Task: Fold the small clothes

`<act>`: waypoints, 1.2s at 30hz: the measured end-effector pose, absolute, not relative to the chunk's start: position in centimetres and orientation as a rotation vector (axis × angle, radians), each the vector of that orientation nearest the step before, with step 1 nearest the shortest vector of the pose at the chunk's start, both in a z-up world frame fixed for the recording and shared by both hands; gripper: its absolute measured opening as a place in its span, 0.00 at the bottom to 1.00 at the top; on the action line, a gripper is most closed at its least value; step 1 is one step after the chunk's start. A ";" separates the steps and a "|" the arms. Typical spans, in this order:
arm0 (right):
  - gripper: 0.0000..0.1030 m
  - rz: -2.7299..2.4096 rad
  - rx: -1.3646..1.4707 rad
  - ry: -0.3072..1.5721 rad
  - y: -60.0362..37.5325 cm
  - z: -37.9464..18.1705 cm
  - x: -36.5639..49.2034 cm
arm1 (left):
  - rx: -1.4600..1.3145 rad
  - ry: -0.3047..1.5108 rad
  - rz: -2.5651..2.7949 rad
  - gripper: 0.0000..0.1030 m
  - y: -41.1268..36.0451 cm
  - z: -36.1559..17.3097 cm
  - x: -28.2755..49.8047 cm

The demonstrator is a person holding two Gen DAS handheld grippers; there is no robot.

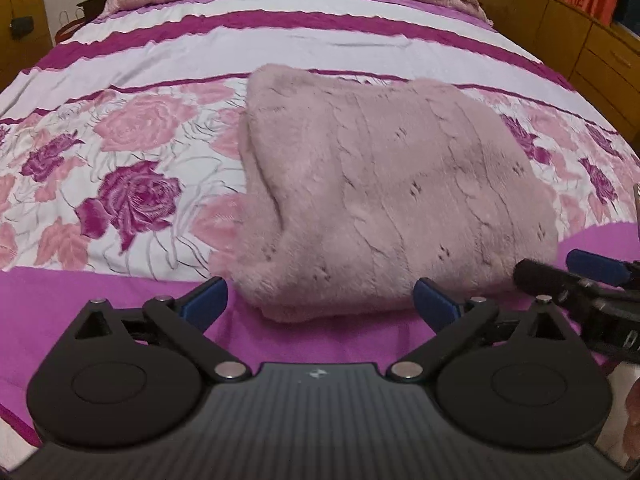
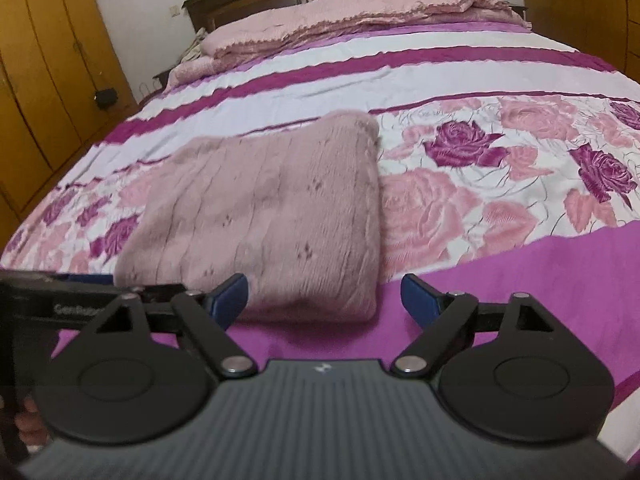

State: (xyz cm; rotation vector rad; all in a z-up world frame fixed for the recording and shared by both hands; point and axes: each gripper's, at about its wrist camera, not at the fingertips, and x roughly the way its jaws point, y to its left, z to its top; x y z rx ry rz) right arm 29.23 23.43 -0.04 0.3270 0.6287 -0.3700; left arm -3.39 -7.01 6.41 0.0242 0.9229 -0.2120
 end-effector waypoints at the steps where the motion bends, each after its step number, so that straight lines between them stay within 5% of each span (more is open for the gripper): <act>1: 0.82 -0.370 0.314 0.634 23.7 -0.3 29.2 | 0.027 0.921 -0.213 1.00 -7.2 6.3 -3.5; 36: 0.82 -0.395 0.347 0.664 23.7 -2.2 29.0 | 0.041 0.946 -0.164 1.00 -8.1 4.9 -3.9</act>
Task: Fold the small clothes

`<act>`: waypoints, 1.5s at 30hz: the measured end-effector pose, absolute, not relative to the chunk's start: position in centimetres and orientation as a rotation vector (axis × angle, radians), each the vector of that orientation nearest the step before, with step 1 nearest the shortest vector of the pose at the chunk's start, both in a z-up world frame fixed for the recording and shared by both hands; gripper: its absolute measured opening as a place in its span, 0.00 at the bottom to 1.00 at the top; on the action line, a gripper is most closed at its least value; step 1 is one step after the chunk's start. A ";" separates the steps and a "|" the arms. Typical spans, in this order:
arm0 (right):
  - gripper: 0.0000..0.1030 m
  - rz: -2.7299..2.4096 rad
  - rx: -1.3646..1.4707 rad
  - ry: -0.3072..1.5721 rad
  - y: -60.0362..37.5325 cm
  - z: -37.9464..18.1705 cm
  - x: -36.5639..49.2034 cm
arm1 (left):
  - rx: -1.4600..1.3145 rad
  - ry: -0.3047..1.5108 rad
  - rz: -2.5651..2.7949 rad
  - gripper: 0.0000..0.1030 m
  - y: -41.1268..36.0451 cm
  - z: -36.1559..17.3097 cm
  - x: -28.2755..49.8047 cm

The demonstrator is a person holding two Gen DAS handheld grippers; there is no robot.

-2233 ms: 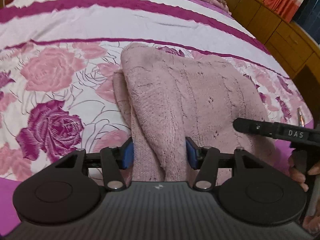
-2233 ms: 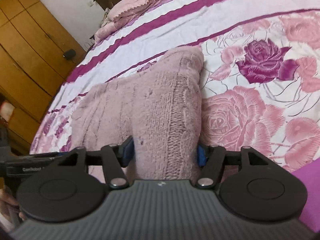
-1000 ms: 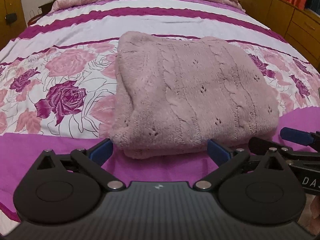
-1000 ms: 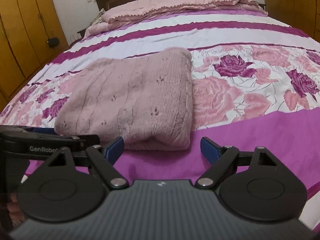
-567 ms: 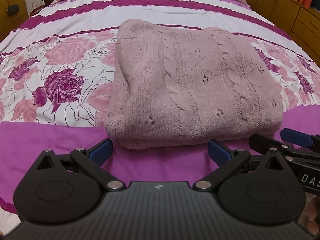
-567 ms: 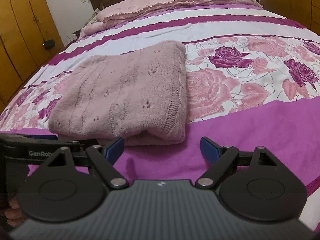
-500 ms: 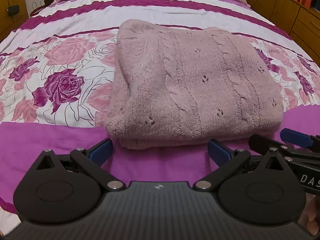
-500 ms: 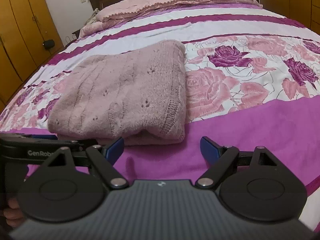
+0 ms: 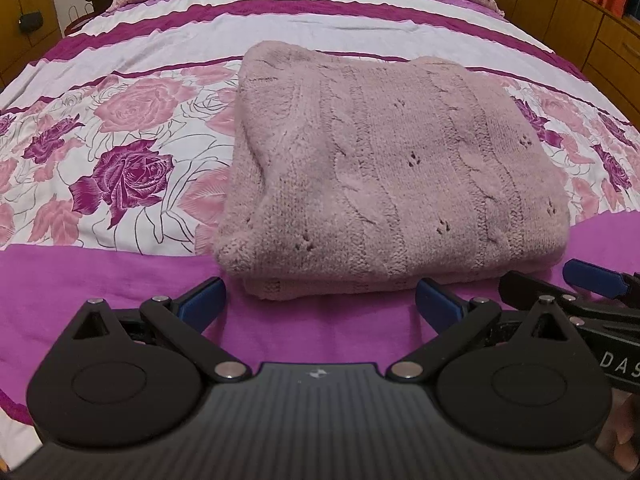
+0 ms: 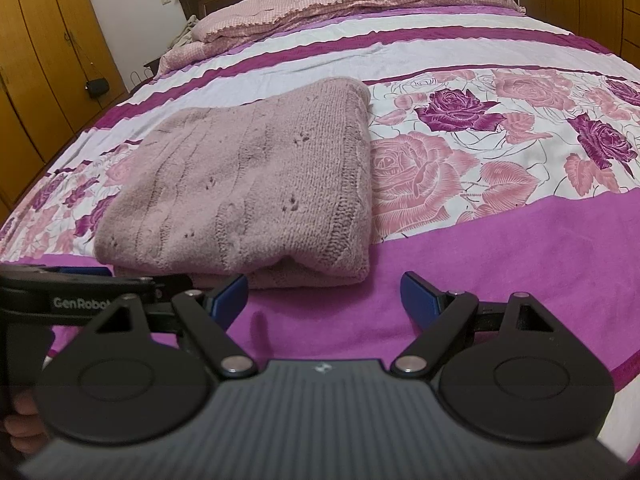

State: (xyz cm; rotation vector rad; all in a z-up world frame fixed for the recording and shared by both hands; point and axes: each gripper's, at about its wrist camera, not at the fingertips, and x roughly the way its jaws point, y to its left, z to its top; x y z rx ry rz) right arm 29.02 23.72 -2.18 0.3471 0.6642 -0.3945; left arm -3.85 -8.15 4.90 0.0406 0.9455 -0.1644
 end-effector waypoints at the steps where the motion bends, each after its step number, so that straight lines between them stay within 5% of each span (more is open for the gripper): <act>1: 0.82 -0.395 0.347 0.664 23.7 -2.2 29.0 | 0.041 0.945 -0.165 1.00 -8.1 4.9 -3.8; 45: 0.82 -0.393 0.349 0.665 23.6 -2.1 29.1 | 0.052 0.953 -0.166 1.00 -8.2 4.8 -3.7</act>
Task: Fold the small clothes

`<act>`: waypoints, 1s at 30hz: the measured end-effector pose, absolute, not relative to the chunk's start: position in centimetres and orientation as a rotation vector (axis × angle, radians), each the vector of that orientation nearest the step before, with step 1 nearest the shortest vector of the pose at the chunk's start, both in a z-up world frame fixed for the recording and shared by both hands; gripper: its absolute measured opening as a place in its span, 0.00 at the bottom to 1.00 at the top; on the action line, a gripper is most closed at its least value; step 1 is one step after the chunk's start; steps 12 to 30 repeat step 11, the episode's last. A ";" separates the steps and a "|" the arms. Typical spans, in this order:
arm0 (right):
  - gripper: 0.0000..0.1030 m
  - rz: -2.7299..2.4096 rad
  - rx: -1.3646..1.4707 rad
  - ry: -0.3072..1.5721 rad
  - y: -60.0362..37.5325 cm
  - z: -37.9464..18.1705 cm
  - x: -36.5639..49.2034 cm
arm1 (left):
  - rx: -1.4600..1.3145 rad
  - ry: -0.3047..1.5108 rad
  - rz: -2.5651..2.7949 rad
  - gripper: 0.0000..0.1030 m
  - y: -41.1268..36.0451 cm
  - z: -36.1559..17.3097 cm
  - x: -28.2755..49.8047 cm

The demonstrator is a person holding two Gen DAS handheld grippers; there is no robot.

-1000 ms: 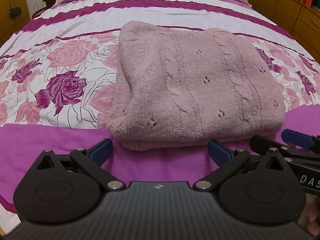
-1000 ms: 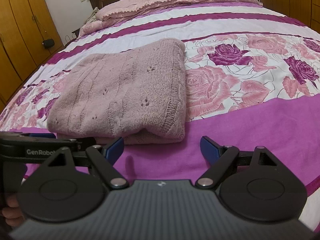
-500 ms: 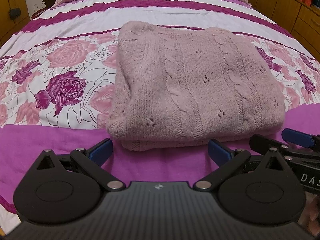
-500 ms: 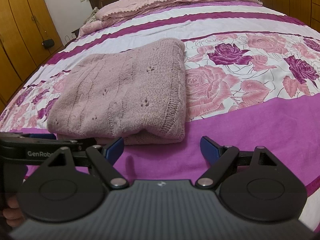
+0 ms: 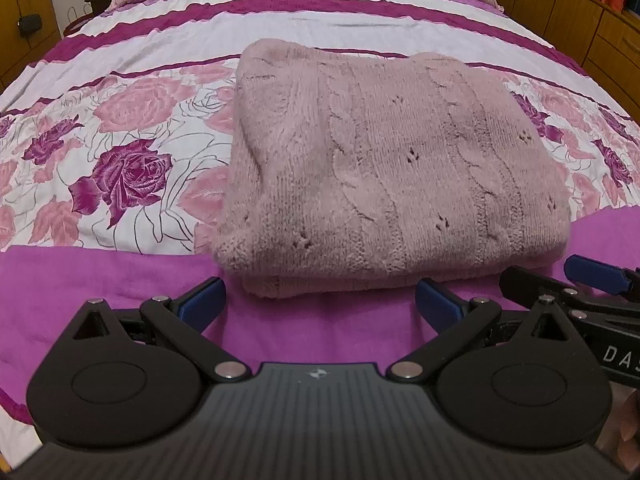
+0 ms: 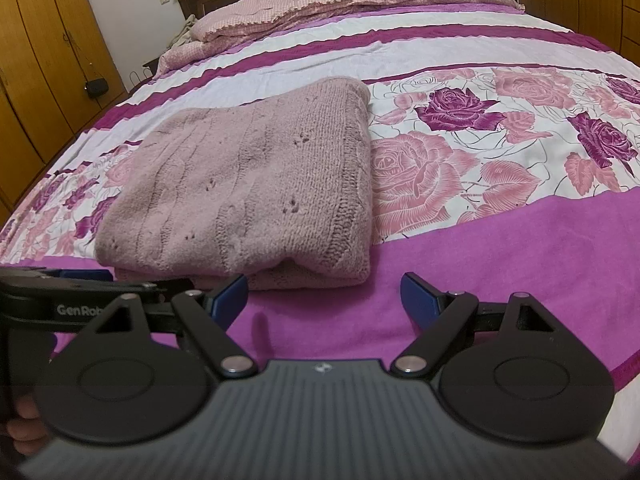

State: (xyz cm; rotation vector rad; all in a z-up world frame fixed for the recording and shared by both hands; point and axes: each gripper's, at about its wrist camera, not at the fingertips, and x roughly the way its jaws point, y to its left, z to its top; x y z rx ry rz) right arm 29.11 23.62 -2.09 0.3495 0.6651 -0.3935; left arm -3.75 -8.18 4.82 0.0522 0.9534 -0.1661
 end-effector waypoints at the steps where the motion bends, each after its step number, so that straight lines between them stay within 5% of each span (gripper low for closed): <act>1: 0.82 -0.393 0.349 0.665 23.6 -2.1 29.1 | 0.052 0.954 -0.166 1.00 -8.2 4.8 -3.8; 30: 0.82 -0.394 0.350 0.662 23.7 -2.0 29.1 | 0.053 0.955 -0.170 1.00 -8.1 4.7 -4.0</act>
